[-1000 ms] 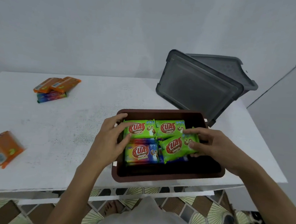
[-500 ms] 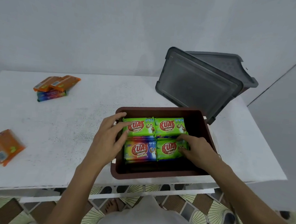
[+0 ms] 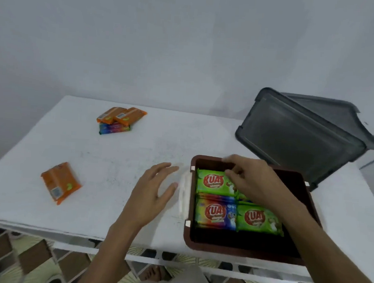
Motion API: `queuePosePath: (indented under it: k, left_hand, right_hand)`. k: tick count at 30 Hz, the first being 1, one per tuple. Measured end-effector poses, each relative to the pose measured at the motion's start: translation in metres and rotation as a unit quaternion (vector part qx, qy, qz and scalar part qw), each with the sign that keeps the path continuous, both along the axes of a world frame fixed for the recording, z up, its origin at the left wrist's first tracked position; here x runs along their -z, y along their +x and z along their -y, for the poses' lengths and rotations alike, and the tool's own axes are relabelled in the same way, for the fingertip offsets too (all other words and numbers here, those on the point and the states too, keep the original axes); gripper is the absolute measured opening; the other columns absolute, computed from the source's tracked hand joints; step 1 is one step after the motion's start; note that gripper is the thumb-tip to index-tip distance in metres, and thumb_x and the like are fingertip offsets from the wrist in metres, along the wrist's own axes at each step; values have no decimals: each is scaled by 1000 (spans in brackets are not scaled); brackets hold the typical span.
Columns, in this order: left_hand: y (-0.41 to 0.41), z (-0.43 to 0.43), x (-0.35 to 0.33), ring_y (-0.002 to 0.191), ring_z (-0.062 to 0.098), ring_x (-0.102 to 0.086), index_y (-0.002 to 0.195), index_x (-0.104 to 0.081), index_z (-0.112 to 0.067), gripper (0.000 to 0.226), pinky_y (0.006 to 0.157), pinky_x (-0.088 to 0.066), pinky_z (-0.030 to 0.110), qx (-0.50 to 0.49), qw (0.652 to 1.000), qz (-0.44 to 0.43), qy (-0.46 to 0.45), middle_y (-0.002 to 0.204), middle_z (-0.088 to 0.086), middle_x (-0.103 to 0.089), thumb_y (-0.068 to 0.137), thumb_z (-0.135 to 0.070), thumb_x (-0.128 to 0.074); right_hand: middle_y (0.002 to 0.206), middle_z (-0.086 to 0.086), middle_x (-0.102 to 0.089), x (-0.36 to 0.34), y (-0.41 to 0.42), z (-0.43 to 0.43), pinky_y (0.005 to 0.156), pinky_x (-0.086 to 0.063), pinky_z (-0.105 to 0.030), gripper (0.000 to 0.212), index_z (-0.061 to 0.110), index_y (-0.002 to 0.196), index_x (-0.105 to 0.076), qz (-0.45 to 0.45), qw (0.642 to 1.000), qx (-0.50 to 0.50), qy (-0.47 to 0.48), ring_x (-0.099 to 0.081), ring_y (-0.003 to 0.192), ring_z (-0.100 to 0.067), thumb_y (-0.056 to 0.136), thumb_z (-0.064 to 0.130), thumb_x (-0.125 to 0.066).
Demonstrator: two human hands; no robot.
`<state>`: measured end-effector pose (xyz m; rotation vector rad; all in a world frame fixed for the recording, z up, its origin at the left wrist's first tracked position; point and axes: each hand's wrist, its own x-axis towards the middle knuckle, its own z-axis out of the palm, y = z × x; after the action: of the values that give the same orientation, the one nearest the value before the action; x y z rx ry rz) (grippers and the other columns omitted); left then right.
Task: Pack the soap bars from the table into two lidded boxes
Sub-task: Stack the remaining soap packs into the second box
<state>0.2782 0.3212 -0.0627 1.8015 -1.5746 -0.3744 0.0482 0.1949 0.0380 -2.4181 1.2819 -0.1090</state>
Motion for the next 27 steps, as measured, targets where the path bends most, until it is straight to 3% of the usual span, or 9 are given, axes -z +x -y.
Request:
queuePosePath:
  k: [5,8,13,16,18,22,25,27]
  left_hand:
    - [75,-20,13,120,16,-53,128,-58,-27,39,96,-44,35,-160,982,87,50,134,-3,-55,94,-43,-50]
    - [120,-29,18,118,26,-55,125,-61,-20,38,95,-46,40,-261,952,111,114,134,8,-56,92,-37,-57]
    - [178,-37,18,124,36,-45,133,-53,-16,50,100,-36,44,-380,879,148,247,138,16,-46,92,-44,-53]
    - [203,-36,15,121,36,-41,136,-45,-19,53,94,-38,43,-405,849,146,306,135,16,-40,93,-50,-46]
    - [215,-35,17,120,36,-38,139,-41,-22,54,90,-42,43,-402,849,119,322,133,16,-37,94,-50,-44]
    - [227,-36,24,118,39,-37,135,-45,-19,49,86,-48,41,-409,844,84,336,130,19,-35,95,-47,-44]
    - [233,-39,26,115,40,-41,131,-47,-15,50,86,-48,42,-416,837,63,350,125,19,-39,94,-49,-46]
    - [236,-39,26,117,38,-41,131,-45,-15,52,84,-48,41,-414,835,56,359,125,18,-40,93,-50,-47]
  right_hand:
    - [112,-1,-65,6,106,28,84,-50,-33,36,32,133,-51,13,994,-98,-40,-61,92,-16,97,34,-51]
    - [116,-8,-59,20,175,42,88,-47,-36,40,26,137,-46,11,986,-159,-51,-58,101,-24,98,30,-49]
    - [134,-14,-48,53,284,63,89,-43,-34,49,23,146,-35,-44,977,-204,-47,-54,114,-32,98,23,-47]
    - [149,-11,-37,68,332,74,96,-42,-36,53,20,147,-34,-49,975,-212,-44,-47,128,-31,96,15,-50]
    - [146,-11,-41,79,359,83,99,-45,-41,52,22,144,-40,-59,971,-224,-58,-44,130,-31,94,17,-52]
    - [125,-15,-55,125,406,114,85,-54,-48,51,25,132,-43,-110,963,-222,-104,-54,115,-36,83,24,-56]
    - [126,-23,-51,127,419,112,86,-52,-53,63,20,139,-35,-143,959,-222,-105,-54,111,-40,81,20,-61]
    - [126,-20,-51,123,424,110,84,-54,-50,65,22,140,-33,-141,960,-228,-78,-56,106,-35,82,22,-62]
